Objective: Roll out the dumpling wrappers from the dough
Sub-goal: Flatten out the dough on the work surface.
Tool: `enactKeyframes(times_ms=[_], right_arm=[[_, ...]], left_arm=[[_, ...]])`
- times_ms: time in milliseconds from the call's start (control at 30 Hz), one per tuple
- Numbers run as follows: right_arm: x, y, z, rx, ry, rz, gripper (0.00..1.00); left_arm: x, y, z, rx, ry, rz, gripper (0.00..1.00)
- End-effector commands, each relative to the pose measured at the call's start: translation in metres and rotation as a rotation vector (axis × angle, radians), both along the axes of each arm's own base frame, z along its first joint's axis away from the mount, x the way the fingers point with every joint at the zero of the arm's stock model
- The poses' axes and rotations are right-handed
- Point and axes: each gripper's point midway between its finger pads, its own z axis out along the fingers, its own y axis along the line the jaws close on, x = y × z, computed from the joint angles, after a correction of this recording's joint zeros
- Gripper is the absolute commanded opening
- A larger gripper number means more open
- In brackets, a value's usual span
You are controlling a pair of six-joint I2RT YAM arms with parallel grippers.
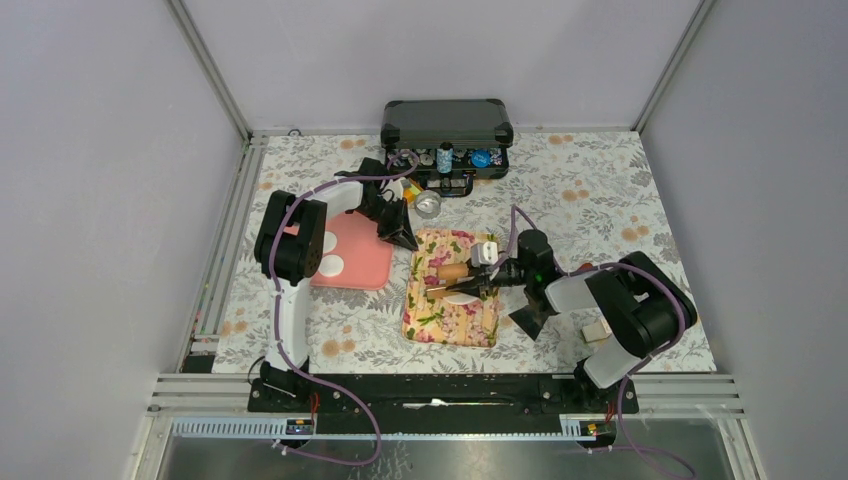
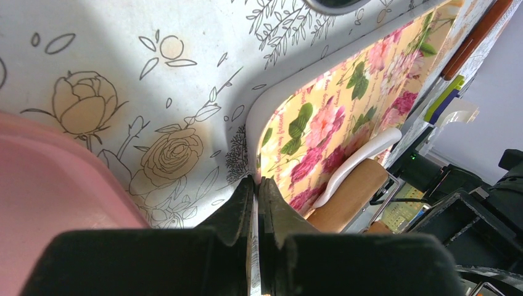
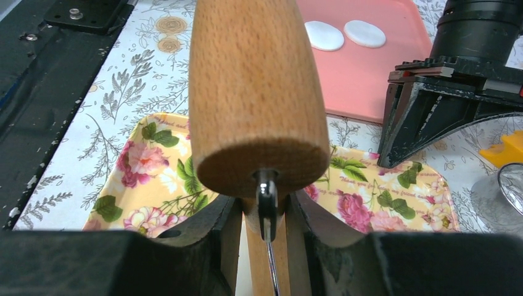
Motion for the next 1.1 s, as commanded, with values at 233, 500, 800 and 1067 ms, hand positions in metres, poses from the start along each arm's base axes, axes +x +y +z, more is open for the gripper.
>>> enactKeyframes(times_ms=[233, 500, 800, 1067], right_arm=[[-0.052, -0.006, -0.004, 0.003, 0.157, 0.149, 0.00], [-0.025, 0.012, 0.061, 0.109, 0.299, 0.078, 0.00], [0.021, 0.006, 0.036, 0.004, 0.326, -0.170, 0.00], [0.057, -0.011, 0.008, -0.018, 0.532, -0.322, 0.00]], left_arm=[[0.018, 0.007, 0.024, -0.005, -0.094, 0.007, 0.00], [0.018, 0.009, 0.024, -0.002, -0.096, 0.010, 0.00], [0.016, 0.009, 0.025, -0.004, -0.102, 0.007, 0.00], [0.015, 0.009, 0.024, -0.009, -0.096, 0.008, 0.00]])
